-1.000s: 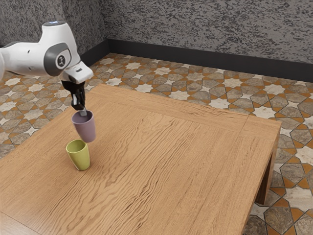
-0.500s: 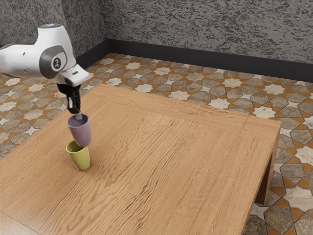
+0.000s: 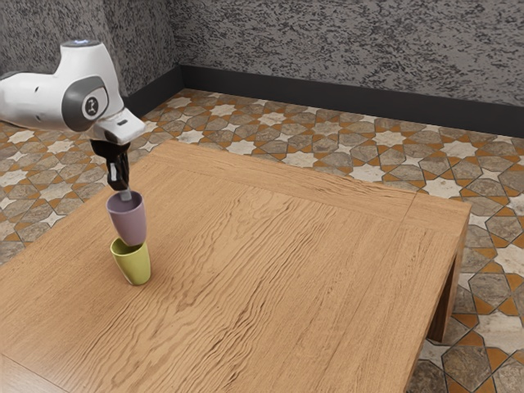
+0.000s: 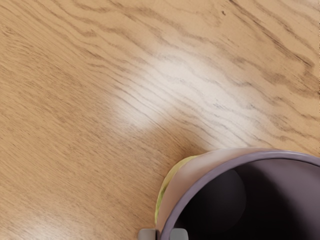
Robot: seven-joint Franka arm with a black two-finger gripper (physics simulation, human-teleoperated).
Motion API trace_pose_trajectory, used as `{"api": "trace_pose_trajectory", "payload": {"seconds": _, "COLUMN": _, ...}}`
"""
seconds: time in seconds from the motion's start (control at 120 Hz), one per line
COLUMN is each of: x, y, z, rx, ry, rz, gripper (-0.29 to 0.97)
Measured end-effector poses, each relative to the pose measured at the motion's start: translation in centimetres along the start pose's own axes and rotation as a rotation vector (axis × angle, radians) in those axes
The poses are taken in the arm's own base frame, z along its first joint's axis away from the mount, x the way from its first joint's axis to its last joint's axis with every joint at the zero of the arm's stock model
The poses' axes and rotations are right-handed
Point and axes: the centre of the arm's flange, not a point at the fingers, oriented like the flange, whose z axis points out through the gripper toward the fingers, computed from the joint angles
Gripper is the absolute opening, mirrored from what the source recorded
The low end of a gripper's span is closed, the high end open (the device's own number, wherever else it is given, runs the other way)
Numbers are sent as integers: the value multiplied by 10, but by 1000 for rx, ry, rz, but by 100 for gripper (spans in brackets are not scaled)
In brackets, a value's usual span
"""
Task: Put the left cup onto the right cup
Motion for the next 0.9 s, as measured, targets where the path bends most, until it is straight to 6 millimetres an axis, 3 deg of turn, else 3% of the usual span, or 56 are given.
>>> {"api": "trace_pose_trajectory", "payload": {"seconds": 0.7, "x": -15, "y": 4, "z": 10, "rx": -19, "ry": -22, "rz": -27, "gripper": -11}}
{"api": "trace_pose_trajectory", "payload": {"seconds": 0.9, "x": -12, "y": 3, "z": 8, "rx": -7, "ry": -29, "rz": -16, "gripper": -11}}
